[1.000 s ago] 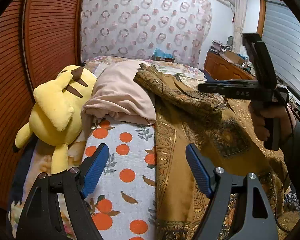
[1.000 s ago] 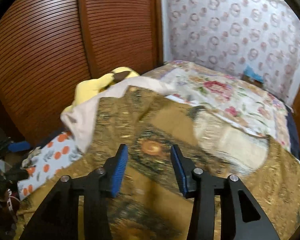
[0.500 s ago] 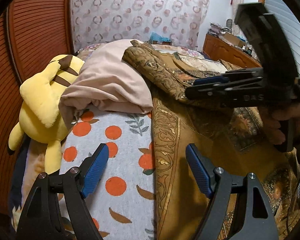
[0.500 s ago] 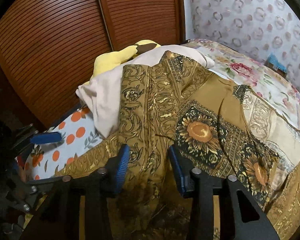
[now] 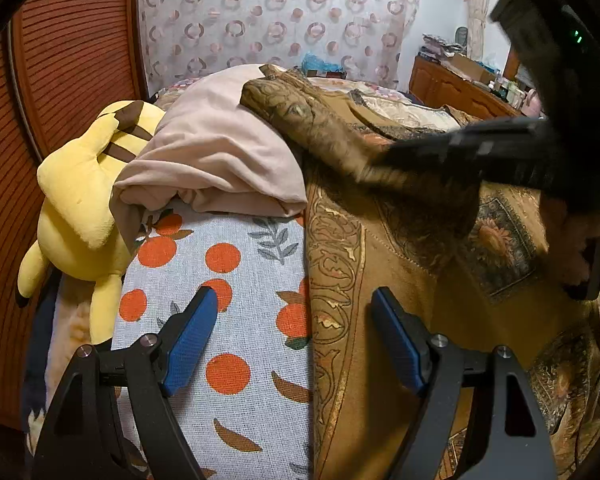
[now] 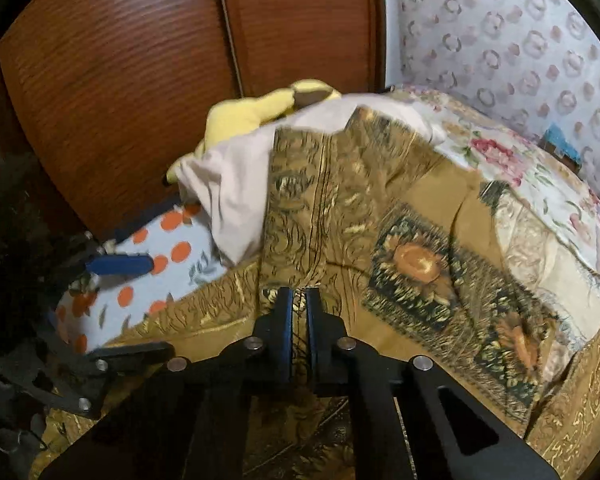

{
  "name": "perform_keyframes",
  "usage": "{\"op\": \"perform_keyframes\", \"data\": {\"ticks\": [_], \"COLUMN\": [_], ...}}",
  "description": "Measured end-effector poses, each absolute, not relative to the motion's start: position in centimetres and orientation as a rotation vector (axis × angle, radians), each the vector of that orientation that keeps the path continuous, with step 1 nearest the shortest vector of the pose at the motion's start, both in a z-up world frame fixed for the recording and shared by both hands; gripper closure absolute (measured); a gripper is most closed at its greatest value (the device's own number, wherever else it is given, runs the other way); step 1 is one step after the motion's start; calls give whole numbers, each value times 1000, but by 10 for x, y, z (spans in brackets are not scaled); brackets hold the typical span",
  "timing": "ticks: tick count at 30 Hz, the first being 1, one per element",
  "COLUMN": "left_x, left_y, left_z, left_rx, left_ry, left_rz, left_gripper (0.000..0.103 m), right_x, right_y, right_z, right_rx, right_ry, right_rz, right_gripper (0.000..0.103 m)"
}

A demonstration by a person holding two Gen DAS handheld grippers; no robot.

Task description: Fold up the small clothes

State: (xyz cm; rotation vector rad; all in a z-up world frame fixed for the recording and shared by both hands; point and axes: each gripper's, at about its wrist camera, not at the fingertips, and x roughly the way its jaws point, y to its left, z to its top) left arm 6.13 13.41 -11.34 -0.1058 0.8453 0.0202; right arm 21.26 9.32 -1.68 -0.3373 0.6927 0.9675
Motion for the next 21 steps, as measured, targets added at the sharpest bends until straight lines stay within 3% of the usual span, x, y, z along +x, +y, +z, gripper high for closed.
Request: {"op": "perform_keyframes", "data": {"ticks": [5,9,16,21], "left_x": [61,61,61,59], "left_y": [134,133,133,135], "left_z": [-114,-115,-116,-113], "left_rx": [-109,-108,-100,-119], "left_ry": [843,843,845,827], "left_rz": [19,20,24,11], "left_gripper": [23,23,23,23], "right_x": [216,224,220,224], "right_y": [47,17,-1,-3], "right_z": [3,-10,-23,-22], "right_rx": [-254,-266,-296,-267], "right_ry": [603,657,682,687], "right_rz": [783,667,643,650], "right_gripper": [97,97,59,56]}}
